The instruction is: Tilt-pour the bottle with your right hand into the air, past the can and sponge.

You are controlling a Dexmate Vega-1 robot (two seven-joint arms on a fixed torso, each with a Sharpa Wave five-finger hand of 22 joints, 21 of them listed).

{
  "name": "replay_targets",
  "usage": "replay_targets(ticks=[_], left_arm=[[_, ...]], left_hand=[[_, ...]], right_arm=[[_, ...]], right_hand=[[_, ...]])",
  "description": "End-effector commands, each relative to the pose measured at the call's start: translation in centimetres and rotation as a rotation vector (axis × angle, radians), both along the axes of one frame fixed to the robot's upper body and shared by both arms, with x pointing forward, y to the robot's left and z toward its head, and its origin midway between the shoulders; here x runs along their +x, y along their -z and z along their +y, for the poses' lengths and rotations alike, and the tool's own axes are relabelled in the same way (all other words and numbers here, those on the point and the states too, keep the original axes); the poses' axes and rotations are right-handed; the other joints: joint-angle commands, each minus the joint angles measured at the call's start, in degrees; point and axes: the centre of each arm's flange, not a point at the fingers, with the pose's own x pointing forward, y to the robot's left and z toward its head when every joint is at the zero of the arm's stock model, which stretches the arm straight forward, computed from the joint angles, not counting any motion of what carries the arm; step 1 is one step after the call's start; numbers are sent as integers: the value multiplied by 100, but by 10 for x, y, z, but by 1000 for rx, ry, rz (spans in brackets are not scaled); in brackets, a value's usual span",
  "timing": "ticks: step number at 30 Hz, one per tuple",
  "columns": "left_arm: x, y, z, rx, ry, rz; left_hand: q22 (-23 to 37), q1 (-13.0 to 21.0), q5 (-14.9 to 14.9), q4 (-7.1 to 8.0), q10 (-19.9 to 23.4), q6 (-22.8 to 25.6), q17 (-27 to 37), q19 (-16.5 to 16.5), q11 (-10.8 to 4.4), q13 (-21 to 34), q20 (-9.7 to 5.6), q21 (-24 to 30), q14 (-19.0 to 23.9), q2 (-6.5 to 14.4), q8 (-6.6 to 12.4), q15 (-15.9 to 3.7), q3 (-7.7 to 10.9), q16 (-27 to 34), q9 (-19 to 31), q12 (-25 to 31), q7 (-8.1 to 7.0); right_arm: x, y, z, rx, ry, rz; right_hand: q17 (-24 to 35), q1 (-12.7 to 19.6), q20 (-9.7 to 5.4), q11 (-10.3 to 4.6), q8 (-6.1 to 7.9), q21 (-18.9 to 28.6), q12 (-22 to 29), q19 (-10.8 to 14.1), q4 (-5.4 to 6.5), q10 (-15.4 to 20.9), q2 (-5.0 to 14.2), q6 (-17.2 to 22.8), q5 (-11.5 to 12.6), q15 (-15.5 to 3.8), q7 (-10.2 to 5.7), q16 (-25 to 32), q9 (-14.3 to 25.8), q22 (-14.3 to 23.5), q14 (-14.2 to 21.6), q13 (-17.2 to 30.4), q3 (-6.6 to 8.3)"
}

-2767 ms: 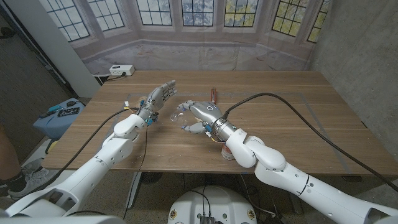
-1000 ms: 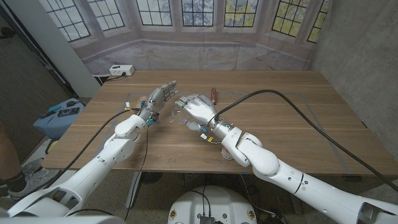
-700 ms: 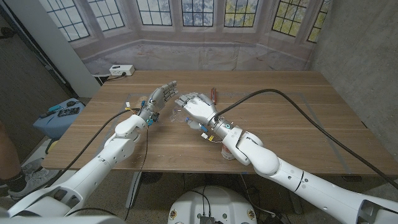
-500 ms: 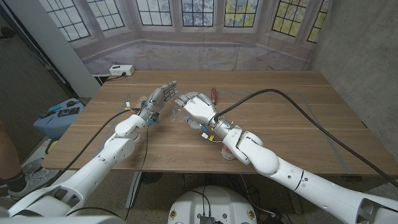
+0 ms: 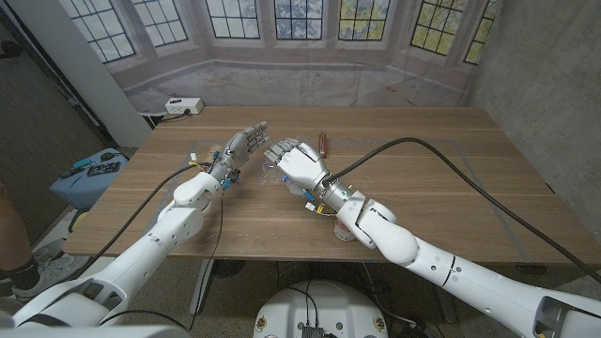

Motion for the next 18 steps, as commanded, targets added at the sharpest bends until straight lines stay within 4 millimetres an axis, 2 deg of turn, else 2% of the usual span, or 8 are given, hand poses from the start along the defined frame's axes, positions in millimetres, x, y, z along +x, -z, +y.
replay_targets(ticks=[1,17,18], left_arm=[[0,-3,0,10,-1,0],[2,-5,-7,16,3,1],[2,-5,-7,17,3,1]], left_hand=[[31,64,28,-26,35,51,12,51,-5,15,9,-39,62,14,5,-3,21,0,14,-17,-19],[31,65,27,-23,35,60,13,62,-6,15,10,-58,61,11,7,-10,17,-2,14,-20,-18],[31,64,27,-21,36,57,13,62,-6,15,11,-59,60,12,6,-10,17,-2,14,-20,-22]], right_arm=[[10,6,-8,11,-8,-68],[14,-2,-20,-56,13,-139],[14,-2,-20,-65,14,-143]], right_hand=[[16,37,-154,-101,34,5,4,50,50,61,11,7,43,-800,-28,-31,15,24,47,6,98],[43,154,-164,-125,52,-6,-1,44,-5,73,-32,35,87,-825,-92,-80,4,23,56,-8,176],[45,170,-167,-163,53,-9,3,37,-11,84,-40,36,91,-821,-93,-85,3,23,58,-8,183]])
